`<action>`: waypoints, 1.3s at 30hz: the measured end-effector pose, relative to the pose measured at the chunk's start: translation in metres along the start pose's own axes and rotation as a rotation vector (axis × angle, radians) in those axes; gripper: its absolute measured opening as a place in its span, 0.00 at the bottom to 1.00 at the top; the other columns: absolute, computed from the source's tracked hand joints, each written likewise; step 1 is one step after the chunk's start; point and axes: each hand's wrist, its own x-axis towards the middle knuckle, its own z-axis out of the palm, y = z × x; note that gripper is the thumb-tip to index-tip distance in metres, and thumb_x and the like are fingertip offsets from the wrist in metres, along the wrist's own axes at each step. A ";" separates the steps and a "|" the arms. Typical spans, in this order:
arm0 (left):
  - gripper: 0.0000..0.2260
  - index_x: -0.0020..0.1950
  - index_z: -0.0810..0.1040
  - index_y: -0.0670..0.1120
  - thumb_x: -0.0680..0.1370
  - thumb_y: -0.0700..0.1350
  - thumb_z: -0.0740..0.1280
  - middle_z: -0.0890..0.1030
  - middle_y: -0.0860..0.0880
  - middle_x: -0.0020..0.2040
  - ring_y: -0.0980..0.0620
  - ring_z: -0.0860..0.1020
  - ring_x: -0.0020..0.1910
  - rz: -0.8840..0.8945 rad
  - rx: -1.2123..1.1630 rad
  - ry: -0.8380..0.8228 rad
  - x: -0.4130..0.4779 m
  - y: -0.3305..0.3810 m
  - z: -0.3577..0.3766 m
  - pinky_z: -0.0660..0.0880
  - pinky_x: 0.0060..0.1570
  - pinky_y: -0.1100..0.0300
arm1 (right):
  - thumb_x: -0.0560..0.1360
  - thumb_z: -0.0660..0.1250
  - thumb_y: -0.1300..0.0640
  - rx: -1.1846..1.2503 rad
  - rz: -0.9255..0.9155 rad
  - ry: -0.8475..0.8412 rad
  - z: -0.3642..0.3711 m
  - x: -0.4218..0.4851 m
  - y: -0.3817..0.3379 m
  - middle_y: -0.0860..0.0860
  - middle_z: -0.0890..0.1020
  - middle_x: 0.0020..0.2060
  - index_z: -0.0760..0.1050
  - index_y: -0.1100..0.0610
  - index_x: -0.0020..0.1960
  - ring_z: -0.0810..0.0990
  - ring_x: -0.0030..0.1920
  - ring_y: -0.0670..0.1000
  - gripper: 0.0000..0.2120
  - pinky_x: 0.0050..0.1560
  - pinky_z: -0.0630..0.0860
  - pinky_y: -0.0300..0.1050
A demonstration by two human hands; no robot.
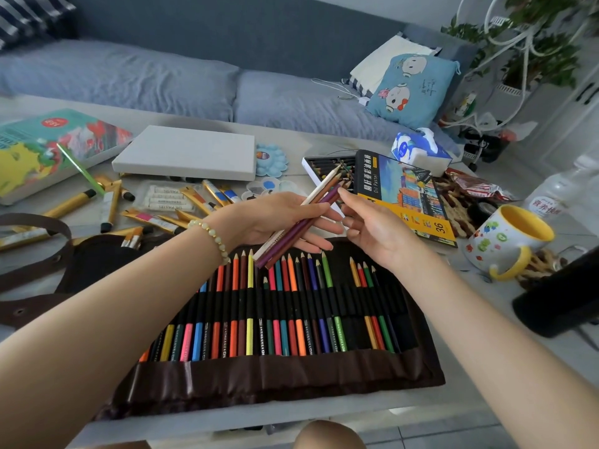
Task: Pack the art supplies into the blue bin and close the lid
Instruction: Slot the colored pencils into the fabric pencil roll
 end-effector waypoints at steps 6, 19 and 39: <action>0.16 0.61 0.76 0.42 0.83 0.50 0.56 0.83 0.44 0.53 0.47 0.84 0.45 0.001 0.083 0.076 0.009 -0.002 -0.001 0.82 0.44 0.56 | 0.75 0.67 0.51 0.108 -0.044 0.000 -0.007 0.001 -0.001 0.47 0.80 0.38 0.77 0.54 0.44 0.77 0.40 0.45 0.07 0.43 0.75 0.37; 0.25 0.50 0.74 0.41 0.75 0.63 0.64 0.73 0.47 0.33 0.49 0.71 0.31 -0.162 0.816 0.176 0.033 -0.026 -0.012 0.70 0.35 0.60 | 0.78 0.63 0.55 0.144 -0.184 0.060 -0.032 0.002 -0.005 0.49 0.82 0.38 0.79 0.56 0.50 0.80 0.38 0.47 0.07 0.45 0.80 0.44; 0.08 0.38 0.77 0.54 0.73 0.55 0.71 0.67 0.50 0.30 0.53 0.65 0.29 -0.072 0.504 0.225 0.021 -0.019 -0.010 0.64 0.29 0.63 | 0.76 0.67 0.58 -0.393 -0.121 -0.054 -0.007 0.006 -0.001 0.52 0.82 0.36 0.78 0.56 0.46 0.81 0.32 0.44 0.02 0.34 0.78 0.35</action>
